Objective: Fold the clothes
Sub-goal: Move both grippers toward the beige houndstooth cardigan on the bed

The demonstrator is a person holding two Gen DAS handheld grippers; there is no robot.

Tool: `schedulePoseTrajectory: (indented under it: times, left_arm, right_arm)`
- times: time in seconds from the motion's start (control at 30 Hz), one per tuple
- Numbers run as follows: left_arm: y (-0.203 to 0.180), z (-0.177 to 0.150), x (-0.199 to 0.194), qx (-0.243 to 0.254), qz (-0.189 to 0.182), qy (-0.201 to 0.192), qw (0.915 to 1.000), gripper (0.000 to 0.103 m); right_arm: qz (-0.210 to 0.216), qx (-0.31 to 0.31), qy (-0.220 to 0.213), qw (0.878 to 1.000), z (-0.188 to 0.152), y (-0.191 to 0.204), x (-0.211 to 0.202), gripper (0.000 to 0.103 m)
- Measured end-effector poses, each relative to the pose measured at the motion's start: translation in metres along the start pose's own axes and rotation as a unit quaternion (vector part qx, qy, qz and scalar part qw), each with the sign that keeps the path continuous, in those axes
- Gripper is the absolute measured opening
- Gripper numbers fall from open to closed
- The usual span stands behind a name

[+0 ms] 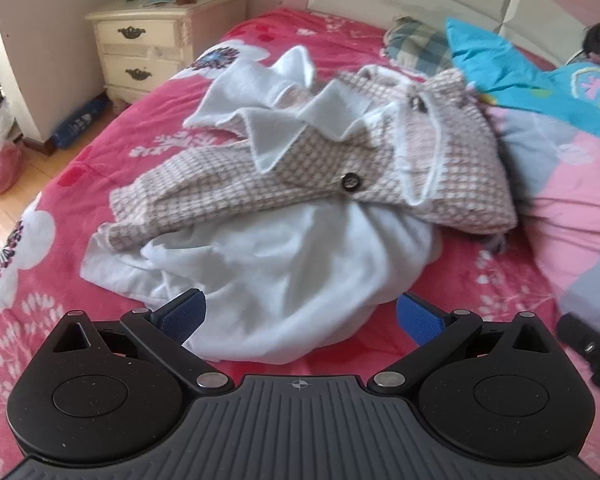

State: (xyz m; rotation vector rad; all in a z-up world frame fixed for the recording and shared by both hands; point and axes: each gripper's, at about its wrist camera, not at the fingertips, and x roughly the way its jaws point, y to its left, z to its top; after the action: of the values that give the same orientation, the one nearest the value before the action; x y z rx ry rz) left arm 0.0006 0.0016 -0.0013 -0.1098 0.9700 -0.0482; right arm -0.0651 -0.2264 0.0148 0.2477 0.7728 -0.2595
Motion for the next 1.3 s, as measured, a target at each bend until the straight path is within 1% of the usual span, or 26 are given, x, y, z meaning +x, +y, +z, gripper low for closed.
schedulePoseTrajectory:
  times: [0.3, 0.43, 0.53, 0.73, 0.83, 0.9, 0.97, 1.07, 1.13, 1.23, 1.3]
  left_arm:
    - [0.024, -0.001, 0.017, -0.010, 0.022, 0.028, 0.9993, 0.103]
    - [0.035, -0.002, 0.024, -0.015, 0.031, 0.040, 0.9986, 0.103]
    - [0.036, -0.015, 0.022, -0.018, 0.027, 0.025, 0.9992, 0.103]
    - [0.038, -0.039, 0.017, -0.024, 0.018, -0.003, 0.9995, 0.103]
    - [0.039, -0.052, 0.015, -0.027, 0.014, -0.017, 0.9994, 0.103]
    - [0.039, -0.060, 0.013, -0.029, 0.011, -0.026, 0.9992, 0.103]
    - [0.038, -0.068, 0.008, -0.032, 0.005, -0.036, 0.9988, 0.103]
    - [0.033, -0.080, -0.006, -0.038, -0.006, -0.050, 0.9980, 0.103]
    - [0.032, -0.089, -0.017, -0.045, -0.015, -0.053, 0.9975, 0.103]
    - [0.032, -0.101, -0.032, -0.061, -0.031, -0.033, 0.9971, 0.103]
    - [0.031, -0.106, -0.044, -0.064, -0.030, -0.030, 0.9971, 0.103]
  right_arm:
    - [-0.021, -0.018, 0.026, 0.999, 0.003, 0.014, 0.016, 0.103]
    - [-0.021, -0.025, 0.033, 0.999, -0.006, 0.016, 0.023, 0.103]
    - [-0.012, -0.037, 0.036, 0.999, -0.017, 0.015, 0.027, 0.103]
    - [0.003, -0.072, 0.024, 0.997, -0.046, 0.013, 0.037, 0.103]
    - [0.013, -0.081, 0.033, 0.996, -0.058, 0.008, 0.041, 0.103]
    - [0.009, -0.079, 0.043, 0.996, -0.066, 0.004, 0.042, 0.103]
    - [0.004, -0.062, 0.052, 0.997, -0.072, -0.004, 0.039, 0.103]
    - [0.007, -0.036, 0.061, 0.997, -0.079, -0.015, 0.027, 0.103]
    - [0.012, -0.024, 0.059, 0.998, -0.083, -0.019, 0.014, 0.103]
    - [0.014, -0.032, 0.053, 0.998, -0.088, -0.019, -0.007, 0.103]
    - [0.014, -0.044, 0.052, 0.998, -0.089, -0.017, -0.021, 0.103]
